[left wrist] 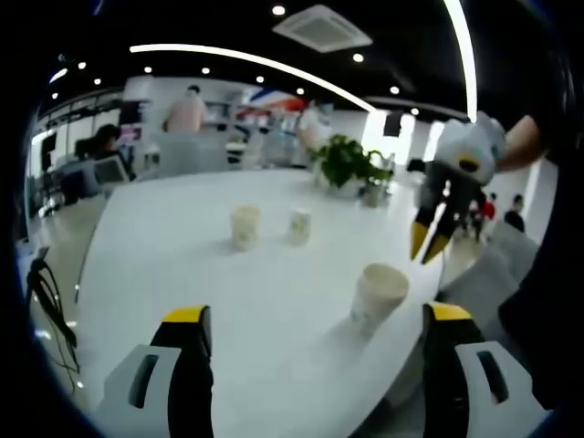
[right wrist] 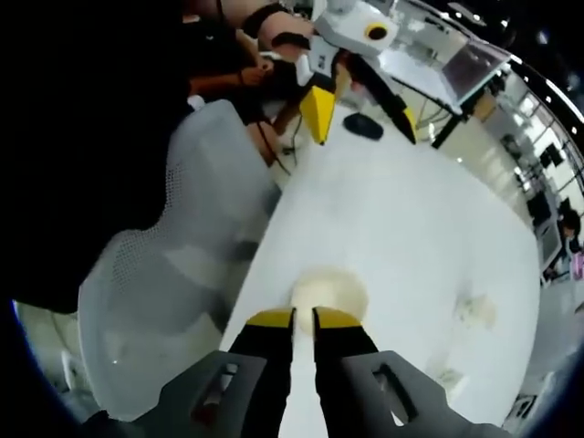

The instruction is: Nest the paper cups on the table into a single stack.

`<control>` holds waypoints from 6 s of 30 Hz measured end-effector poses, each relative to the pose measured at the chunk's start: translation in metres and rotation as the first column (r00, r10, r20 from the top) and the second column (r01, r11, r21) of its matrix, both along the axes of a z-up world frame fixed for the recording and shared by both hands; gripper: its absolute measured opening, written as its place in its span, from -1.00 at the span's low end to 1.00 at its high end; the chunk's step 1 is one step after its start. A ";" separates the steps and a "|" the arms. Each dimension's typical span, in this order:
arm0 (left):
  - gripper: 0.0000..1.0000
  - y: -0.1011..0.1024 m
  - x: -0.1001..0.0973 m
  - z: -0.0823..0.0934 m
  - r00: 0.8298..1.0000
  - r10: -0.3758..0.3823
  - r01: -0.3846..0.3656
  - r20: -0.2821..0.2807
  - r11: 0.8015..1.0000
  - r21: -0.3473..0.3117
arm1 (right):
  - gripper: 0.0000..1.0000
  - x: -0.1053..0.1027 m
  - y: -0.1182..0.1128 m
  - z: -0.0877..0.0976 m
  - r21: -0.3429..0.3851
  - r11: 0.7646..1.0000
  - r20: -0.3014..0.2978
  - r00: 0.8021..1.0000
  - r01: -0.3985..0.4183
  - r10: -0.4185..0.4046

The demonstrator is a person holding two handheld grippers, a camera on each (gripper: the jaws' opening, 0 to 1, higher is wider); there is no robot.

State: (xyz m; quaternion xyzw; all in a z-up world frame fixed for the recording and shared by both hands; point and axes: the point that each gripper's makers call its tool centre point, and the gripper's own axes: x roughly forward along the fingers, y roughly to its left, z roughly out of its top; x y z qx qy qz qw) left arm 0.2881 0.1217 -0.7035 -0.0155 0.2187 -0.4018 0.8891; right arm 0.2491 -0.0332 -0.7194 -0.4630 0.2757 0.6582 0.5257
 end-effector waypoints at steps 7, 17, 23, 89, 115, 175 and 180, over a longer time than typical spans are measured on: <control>0.88 0.000 -0.002 0.001 1.000 -0.002 0.002 0.000 1.000 0.001 | -0.88 0.006 -0.002 0.010 0.073 0.994 -0.026 0.996 0.083 -0.082; 0.88 -0.001 -0.002 0.003 1.000 0.005 -0.005 0.008 1.000 -0.007 | -0.80 0.037 -0.023 0.028 0.155 0.953 -0.036 0.966 0.259 -0.257; 0.88 -0.001 -0.006 0.002 1.000 0.004 -0.004 0.004 1.000 -0.007 | -0.72 0.053 -0.042 0.029 0.189 0.901 -0.060 0.921 0.390 -0.386; 0.87 0.015 -0.016 -0.005 0.999 0.035 -0.036 -0.029 0.999 -0.010 | 0.92 0.182 -0.108 -0.003 0.301 0.529 -0.155 0.589 0.793 -0.793; 0.87 0.013 -0.020 -0.012 0.998 0.038 -0.038 -0.046 0.999 0.004 | 0.77 0.258 -0.103 -0.052 0.262 0.446 -0.214 0.502 0.856 -0.838; 0.87 0.019 -0.010 -0.009 0.996 0.080 -0.080 -0.047 0.997 0.019 | -0.24 0.282 -0.079 -0.076 0.201 0.554 -0.216 0.588 0.808 -0.779; 0.87 0.014 -0.008 -0.003 0.997 0.065 -0.064 -0.034 0.998 0.016 | -0.24 0.278 -0.081 -0.069 0.214 0.552 -0.217 0.590 0.806 -0.778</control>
